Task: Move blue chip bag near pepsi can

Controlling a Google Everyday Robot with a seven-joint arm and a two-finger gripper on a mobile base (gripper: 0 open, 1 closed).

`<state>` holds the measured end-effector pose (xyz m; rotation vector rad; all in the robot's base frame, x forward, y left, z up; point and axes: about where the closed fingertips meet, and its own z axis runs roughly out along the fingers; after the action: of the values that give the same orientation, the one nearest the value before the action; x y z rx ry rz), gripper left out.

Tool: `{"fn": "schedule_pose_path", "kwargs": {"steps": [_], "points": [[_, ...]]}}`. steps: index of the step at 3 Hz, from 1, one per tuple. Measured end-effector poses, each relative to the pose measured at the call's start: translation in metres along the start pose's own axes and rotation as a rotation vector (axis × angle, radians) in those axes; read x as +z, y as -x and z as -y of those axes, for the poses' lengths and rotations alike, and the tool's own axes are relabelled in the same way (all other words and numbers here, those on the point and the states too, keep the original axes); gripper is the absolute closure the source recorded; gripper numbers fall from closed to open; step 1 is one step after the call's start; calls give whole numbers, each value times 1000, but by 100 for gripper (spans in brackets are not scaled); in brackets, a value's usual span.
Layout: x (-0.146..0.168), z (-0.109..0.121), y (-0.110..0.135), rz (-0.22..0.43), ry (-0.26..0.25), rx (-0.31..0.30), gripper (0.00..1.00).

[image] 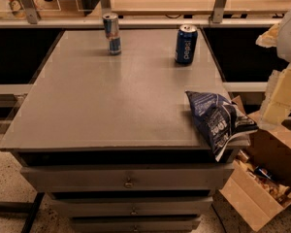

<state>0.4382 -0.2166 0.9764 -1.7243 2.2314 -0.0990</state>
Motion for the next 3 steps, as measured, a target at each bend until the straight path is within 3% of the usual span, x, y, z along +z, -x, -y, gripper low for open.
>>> {"fn": "schedule_pose_path", "kwargs": {"steps": [2, 3], "points": [[5, 1, 1, -15, -11, -14, 0], [24, -1, 0, -34, -13, -38, 0]]}}
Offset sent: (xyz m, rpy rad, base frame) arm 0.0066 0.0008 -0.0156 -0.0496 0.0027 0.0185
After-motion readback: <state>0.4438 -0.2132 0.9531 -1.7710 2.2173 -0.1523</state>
